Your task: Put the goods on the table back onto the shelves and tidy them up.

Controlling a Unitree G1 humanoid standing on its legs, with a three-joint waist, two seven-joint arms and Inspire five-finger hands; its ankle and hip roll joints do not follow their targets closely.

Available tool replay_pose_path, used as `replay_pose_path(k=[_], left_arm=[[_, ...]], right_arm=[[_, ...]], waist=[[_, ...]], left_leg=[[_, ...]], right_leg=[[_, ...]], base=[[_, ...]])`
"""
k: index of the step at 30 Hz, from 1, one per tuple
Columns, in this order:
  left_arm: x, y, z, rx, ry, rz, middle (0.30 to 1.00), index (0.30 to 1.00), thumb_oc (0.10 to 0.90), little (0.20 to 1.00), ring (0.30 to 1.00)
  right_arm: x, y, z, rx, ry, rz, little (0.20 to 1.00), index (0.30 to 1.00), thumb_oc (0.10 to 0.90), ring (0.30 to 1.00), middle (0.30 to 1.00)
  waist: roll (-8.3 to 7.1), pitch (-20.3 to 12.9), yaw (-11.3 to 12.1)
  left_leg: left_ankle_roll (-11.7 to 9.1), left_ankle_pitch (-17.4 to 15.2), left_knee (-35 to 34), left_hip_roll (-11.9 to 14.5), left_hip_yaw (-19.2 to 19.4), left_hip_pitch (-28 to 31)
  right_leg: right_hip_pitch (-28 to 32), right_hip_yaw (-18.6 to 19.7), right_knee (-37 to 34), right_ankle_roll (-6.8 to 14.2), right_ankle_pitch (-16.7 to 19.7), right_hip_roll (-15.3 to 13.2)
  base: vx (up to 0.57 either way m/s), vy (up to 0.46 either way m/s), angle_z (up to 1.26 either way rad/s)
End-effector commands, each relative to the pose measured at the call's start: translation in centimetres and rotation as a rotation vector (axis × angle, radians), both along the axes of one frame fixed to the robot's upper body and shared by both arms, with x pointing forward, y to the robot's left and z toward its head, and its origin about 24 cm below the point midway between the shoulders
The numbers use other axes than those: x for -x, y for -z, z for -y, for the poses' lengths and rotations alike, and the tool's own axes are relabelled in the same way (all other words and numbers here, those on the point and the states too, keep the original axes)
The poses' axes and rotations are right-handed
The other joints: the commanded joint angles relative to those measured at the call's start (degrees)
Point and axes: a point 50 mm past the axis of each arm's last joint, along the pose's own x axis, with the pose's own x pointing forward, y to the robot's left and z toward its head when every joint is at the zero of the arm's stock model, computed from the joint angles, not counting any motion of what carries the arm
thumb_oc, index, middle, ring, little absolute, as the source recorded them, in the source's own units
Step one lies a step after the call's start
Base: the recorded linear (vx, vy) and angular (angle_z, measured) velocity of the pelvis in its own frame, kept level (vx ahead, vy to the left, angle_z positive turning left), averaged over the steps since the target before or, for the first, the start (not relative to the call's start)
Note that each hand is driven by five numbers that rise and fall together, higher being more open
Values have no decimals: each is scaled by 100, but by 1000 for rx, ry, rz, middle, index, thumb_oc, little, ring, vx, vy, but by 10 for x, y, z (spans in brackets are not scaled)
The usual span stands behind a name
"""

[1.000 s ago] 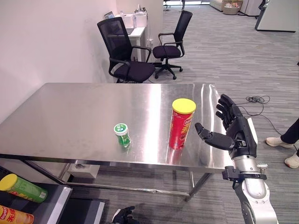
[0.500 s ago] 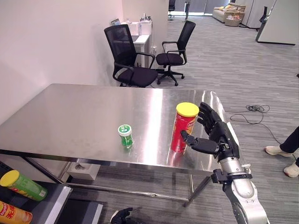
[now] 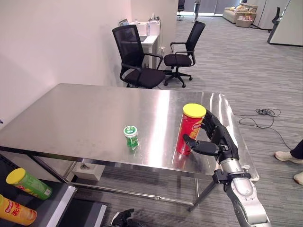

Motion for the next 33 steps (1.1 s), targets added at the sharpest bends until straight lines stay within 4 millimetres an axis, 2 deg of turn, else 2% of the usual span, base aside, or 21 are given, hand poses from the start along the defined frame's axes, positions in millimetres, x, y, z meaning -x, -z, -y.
replay_pose_path(k=[1,14,27,33], left_arm=[[-3,0,-2,4,-21,-1,900,900,800,900,900],[1,1,-5,14,-62,-11,900,900,800,900,900],[7,2,-7,30,-98,-33,900,900,800,900,900],[11,3,-7,41,-111,-47,900,900,800,900,900]], right_arm=[[-26,-59,-6,31,-33,289,900,900,800,900,900],[-35,-61,-9,62,-70,276,900,900,800,900,900],[-49,-74,-14,81,-100,296,900,900,800,900,900],[-53,-70,-19,76,-128,270,900,900,800,900,900]], waist=[[-104,-7,158],[-137,-39,243],[-203,-56,334],[-212,-59,368]], left_leg=[[-90,-474,27,175,-196,311],[-101,-484,27,179,-237,290],[-115,-506,27,179,-267,292],[-119,-516,27,179,-275,297]], right_leg=[[77,100,203,-136,804,-361],[85,70,202,-138,818,-354],[83,39,220,-145,814,-353],[81,39,224,-148,807,-354]], base=[[0,0,0],[-1,1,4],[0,0,0],[0,1,1]])
